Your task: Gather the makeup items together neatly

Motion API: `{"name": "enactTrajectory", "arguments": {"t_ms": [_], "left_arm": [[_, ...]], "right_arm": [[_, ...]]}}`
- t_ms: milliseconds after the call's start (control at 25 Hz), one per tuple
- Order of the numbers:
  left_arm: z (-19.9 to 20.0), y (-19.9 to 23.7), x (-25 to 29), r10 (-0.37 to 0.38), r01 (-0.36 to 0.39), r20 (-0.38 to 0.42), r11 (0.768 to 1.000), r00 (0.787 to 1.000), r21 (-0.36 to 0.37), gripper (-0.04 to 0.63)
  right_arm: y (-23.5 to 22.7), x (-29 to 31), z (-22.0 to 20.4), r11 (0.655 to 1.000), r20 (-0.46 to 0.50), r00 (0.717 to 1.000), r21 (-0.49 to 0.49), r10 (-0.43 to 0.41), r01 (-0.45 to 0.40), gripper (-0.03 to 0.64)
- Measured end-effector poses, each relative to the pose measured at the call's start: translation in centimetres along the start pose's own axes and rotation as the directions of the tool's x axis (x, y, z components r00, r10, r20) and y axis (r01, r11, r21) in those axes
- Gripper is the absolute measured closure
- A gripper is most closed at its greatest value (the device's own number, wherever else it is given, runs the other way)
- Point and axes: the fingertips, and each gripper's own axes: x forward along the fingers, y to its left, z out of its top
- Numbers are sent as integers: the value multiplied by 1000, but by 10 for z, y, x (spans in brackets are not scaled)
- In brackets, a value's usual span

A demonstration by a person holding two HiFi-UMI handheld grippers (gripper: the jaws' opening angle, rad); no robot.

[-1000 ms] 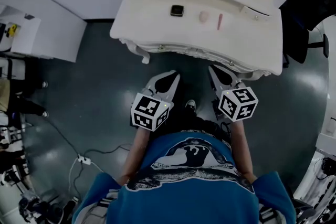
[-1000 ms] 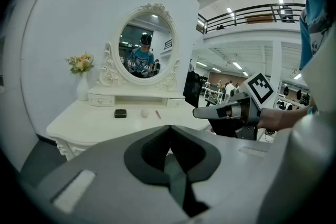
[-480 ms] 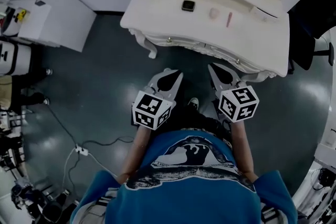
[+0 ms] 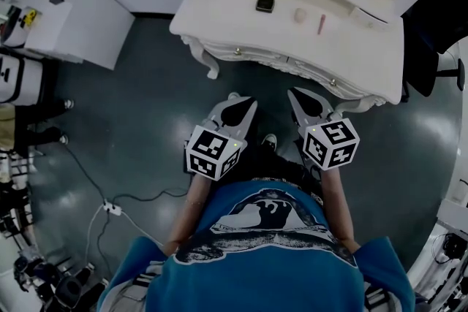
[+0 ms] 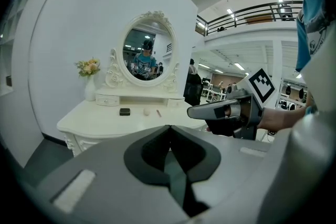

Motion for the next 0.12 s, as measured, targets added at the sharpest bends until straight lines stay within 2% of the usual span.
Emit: {"name": "enactTrajectory", "arguments": {"t_ms": [120], "left_arm": [[-3,0,-3,0,0,-4,1000,1000,3,584]], "right_arm": [[3,-1,-1,1000,2,1000,4,-1,1,615]]}}
